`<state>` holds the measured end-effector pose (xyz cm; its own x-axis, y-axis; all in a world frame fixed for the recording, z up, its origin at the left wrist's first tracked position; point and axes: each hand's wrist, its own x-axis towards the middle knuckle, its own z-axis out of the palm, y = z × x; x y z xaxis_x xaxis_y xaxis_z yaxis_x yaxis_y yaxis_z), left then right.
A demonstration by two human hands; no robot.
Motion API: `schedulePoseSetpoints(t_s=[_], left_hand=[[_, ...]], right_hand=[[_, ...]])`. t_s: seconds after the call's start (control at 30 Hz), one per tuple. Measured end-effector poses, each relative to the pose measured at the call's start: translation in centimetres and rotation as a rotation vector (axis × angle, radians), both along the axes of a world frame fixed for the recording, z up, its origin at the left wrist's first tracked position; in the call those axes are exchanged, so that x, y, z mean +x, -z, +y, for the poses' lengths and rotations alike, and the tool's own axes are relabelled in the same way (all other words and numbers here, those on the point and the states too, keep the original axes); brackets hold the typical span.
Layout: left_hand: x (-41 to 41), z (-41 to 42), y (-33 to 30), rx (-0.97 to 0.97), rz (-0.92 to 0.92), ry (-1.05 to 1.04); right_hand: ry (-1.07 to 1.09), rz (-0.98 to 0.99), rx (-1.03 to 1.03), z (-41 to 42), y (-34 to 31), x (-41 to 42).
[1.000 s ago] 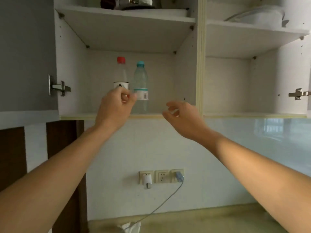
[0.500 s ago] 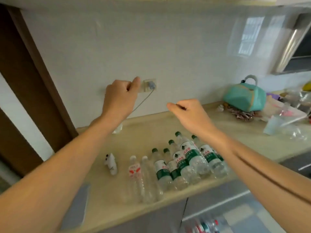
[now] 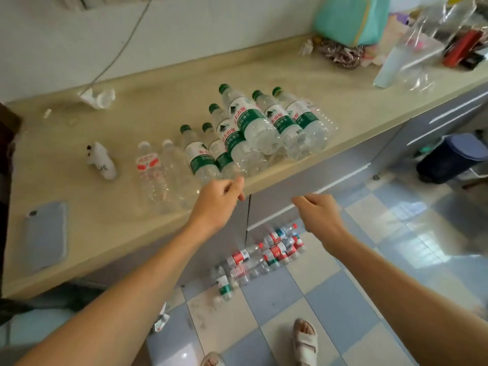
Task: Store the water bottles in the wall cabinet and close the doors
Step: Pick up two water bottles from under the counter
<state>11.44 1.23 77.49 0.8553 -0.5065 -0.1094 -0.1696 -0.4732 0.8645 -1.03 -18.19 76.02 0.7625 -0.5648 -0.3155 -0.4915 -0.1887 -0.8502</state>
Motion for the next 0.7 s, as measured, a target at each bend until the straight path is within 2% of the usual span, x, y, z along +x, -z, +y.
schedulePoseSetpoints(t_s=[0.13, 0.2, 0.4, 0.7], left_hand=[[-2.2, -2.2, 8.6, 0.121, 0.179, -0.035], [-3.1, -3.5, 12.8, 0.189, 0.271, -0.072], [-4.9, -8.1, 25.7, 0.355, 0.345, -0.167], [-5.8, -13.2, 48.6, 0.337, 0.366, -0.35]], right_hand=[[0.021, 0.18, 0.312, -3.6, 8.0, -2.4], [0.041, 0.238, 0.396, -5.6, 11.7, -3.1], [0.016, 0.38, 0.45, -11.9, 24.1, -3.5], [0.059, 0.569, 0.457, -17.7, 47.4, -3.8]])
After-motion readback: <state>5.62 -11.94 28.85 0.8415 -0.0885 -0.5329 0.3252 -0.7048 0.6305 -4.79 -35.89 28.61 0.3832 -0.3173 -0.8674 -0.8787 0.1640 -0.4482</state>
